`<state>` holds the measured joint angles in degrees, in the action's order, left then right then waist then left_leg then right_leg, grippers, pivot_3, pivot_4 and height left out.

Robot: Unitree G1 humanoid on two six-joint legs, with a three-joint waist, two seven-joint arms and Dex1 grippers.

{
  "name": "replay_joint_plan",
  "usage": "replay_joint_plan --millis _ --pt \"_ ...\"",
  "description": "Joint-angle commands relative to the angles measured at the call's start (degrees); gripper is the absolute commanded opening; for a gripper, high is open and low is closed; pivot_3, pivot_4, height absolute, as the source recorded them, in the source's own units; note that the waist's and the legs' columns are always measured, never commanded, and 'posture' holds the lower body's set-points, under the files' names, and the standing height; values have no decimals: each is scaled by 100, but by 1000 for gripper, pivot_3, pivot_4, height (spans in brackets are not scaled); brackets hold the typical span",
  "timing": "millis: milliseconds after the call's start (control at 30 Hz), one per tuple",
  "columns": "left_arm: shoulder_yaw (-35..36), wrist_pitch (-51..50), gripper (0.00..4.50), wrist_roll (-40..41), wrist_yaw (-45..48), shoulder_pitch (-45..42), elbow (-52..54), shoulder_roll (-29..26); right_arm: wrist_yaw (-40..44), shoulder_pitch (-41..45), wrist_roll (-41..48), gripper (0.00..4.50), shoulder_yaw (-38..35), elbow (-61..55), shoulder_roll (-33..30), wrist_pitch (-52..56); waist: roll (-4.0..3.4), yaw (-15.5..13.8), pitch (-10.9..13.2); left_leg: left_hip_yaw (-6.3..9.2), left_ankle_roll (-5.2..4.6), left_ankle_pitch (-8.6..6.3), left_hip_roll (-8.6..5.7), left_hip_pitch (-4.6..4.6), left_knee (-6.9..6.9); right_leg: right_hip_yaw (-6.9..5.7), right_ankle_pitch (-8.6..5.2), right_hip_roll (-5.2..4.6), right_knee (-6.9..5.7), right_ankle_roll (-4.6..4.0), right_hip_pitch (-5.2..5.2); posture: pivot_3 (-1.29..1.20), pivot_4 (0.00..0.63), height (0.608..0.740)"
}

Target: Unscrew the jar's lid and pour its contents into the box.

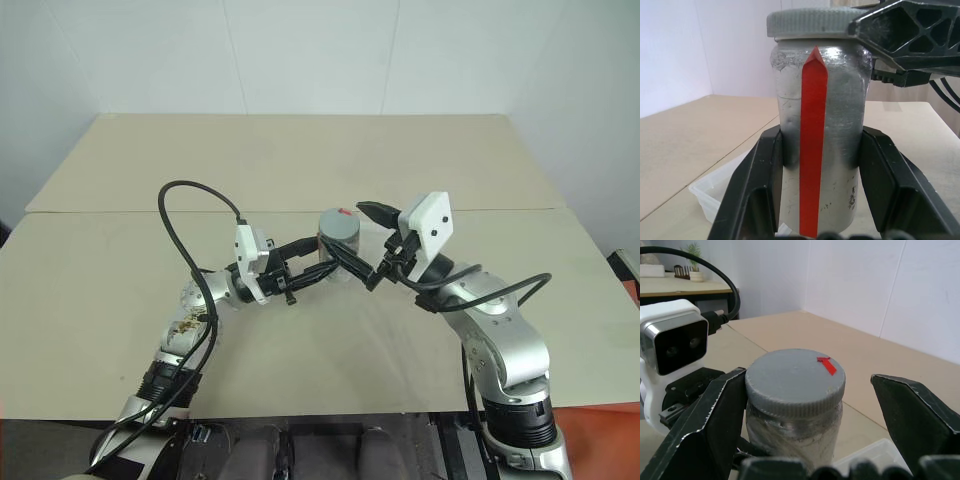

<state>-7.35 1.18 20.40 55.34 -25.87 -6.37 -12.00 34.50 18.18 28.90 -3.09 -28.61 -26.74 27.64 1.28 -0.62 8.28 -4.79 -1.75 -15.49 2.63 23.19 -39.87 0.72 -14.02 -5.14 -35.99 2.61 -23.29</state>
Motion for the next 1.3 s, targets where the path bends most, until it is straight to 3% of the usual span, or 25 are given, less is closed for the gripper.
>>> replay_joint_plan --millis 33,533,933,1300 --pt "141 129 1886 156 106 -79 52 -31 7 -67 56 4439 -407 -142 -151 -212 0 1 0 0 0 0 0 0 0 0 0 0 0 0 0 0 150 740" --pt "203 156 1886 105 200 -87 -22 -6 790 -485 429 4439 -697 -311 -675 -433 1 1 0 4 0 0 0 -1 0 1 0 1 0 0 2 0 150 740" --pt "148 166 1886 44 107 -108 37 77 472 381 -4 4439 75 116 -98 -577 0 8 0 8 0 0 0 -3 -1 2 0 2 -1 0 2 0 150 740" --pt "113 220 1886 4 107 -64 61 103 426 887 -418 4439 345 706 184 -781 0 5 0 -3 0 0 0 -1 -1 -1 0 2 -1 0 1 0 150 740"
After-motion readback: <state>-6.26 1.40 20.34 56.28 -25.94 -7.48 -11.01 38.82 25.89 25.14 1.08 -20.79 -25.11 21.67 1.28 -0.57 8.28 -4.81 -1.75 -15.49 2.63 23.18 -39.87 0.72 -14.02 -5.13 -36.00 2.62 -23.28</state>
